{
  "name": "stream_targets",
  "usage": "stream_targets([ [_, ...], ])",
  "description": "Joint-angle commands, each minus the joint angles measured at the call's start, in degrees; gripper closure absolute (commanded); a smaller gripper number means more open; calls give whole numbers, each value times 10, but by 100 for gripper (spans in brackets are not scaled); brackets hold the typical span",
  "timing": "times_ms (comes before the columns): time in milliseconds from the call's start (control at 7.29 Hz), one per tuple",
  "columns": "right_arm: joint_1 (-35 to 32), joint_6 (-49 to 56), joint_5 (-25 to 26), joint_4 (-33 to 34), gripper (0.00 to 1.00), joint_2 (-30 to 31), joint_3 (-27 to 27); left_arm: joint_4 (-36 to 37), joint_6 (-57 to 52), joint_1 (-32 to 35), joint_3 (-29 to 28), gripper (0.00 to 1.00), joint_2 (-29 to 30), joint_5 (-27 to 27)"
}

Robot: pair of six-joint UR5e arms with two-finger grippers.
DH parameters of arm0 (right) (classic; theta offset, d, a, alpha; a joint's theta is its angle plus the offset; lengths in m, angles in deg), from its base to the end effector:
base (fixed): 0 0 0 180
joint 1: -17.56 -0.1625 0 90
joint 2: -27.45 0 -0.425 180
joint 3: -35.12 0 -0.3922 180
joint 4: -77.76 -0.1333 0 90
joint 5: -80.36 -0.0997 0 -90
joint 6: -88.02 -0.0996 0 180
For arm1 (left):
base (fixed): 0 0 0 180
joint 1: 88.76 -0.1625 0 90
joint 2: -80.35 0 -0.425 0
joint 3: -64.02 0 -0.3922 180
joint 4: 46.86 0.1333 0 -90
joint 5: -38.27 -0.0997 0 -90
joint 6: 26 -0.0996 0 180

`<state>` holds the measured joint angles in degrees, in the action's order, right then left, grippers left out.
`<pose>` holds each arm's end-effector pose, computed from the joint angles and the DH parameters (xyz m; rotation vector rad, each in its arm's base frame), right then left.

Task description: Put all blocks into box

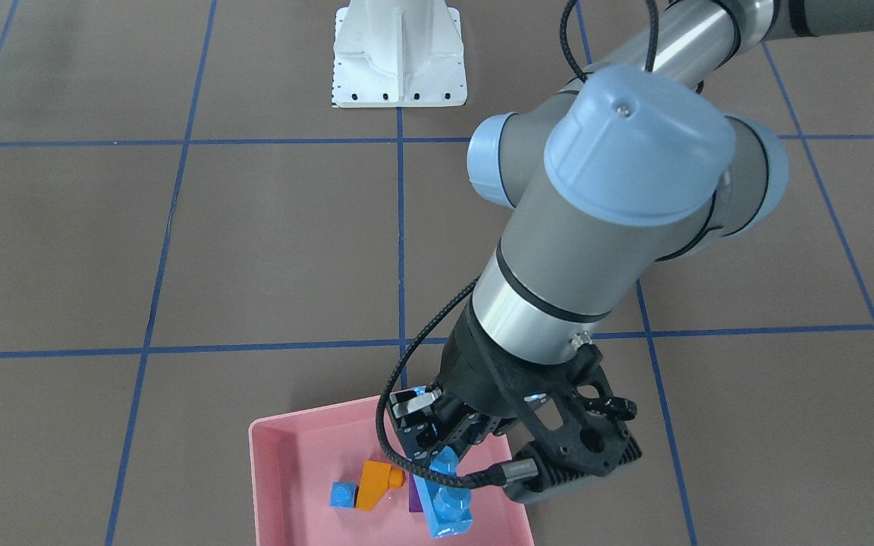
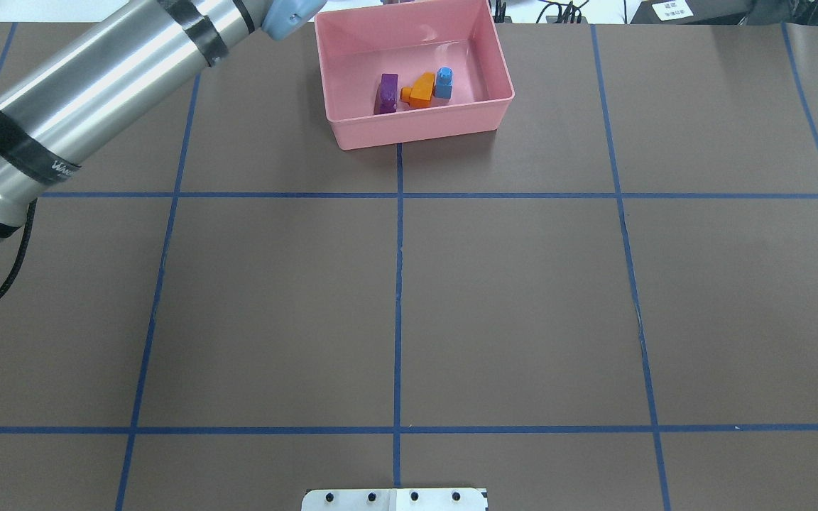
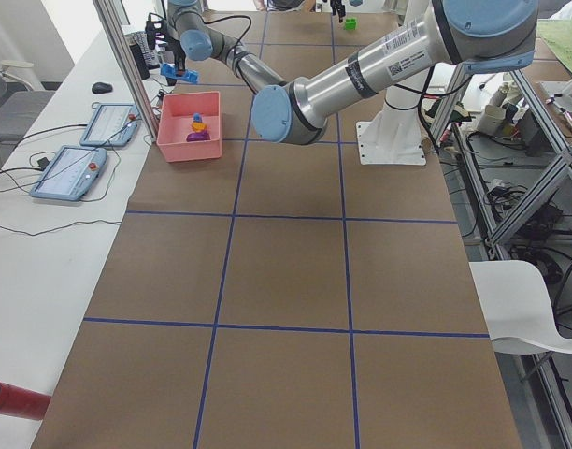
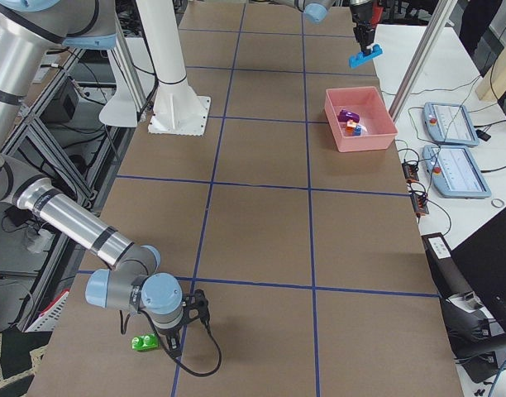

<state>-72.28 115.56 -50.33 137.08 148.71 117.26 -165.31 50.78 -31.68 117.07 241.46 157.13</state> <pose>0.0679 -0.1715 0.8626 0.0309 -0.7274 -0.4098 0.3904 -0.7598 0.0315 0.2465 1.1388 -0.4029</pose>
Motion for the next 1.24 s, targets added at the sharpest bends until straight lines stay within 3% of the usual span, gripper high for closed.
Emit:
stream_targets([
  [0, -1, 1, -18, -18, 0, 20, -18, -68, -1, -42, -63, 100, 7, -80],
  [137, -1, 1, -18, -18, 0, 20, -19, -97, 0, -68, -88, 100, 7, -132],
  [549, -1, 2, -18, -18, 0, 20, -25, -121, 0, -89, -130, 100, 17, -173],
  [686, -1, 0, -18, -18, 22, 20, -29, -122, 0, -89, -135, 100, 17, -173],
  [824, -1, 1, -17, -18, 99, 20, -29, -123, 0, -89, -138, 85, 17, -179],
  [961, -1, 2, -17, -19, 100, 19, -28, -123, -1, -91, -137, 1, 17, -180],
  [1098, -2, 2, -17, -19, 100, 19, -26, -123, -1, -92, -137, 0, 22, -181],
])
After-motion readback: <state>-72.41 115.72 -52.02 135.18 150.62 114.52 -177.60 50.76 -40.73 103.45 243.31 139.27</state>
